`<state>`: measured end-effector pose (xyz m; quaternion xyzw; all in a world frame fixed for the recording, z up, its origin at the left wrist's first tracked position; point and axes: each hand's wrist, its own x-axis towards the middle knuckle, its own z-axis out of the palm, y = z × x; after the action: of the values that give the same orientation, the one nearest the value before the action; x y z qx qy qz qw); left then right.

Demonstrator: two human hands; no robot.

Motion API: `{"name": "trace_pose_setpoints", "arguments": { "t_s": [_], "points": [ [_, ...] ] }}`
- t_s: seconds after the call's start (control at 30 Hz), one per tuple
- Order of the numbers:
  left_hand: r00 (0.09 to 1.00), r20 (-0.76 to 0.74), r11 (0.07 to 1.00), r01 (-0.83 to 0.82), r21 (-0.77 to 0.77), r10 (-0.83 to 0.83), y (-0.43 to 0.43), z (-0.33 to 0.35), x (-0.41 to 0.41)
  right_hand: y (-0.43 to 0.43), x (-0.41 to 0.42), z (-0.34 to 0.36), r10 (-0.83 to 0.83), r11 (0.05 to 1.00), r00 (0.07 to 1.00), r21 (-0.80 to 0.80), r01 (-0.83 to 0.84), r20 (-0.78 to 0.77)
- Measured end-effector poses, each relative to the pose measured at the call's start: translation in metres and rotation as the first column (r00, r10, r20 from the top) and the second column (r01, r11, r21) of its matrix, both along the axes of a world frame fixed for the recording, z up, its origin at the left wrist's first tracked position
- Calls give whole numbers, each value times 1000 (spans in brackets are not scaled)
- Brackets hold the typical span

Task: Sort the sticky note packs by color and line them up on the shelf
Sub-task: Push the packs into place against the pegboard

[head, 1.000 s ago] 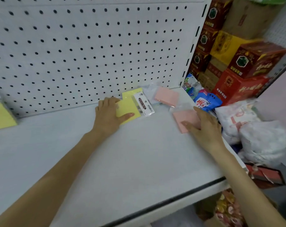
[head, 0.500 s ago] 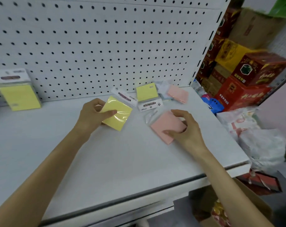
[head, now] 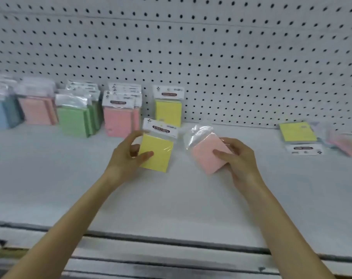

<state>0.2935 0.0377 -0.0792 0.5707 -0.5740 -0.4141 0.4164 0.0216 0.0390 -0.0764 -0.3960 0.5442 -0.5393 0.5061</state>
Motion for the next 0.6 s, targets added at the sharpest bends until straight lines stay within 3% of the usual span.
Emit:
{"name": "trace_pose_setpoints", "arguments": {
  "t_s": [0.13, 0.23, 0.6],
  "points": [
    [998, 27, 997, -60, -56, 61, 8, 2, 85, -12, 84, -7, 61, 994, 976, 74, -78, 210],
    [993, -22, 990, -120, -68, 119, 13, -4, 137, -15, 138, -13, 79, 993, 960, 63, -100, 270],
    [940, -148, 936, -326, -135, 306, 29, -17, 279, -15, 304, -21, 280, 960, 953, -24, -279, 116]
  ]
}}
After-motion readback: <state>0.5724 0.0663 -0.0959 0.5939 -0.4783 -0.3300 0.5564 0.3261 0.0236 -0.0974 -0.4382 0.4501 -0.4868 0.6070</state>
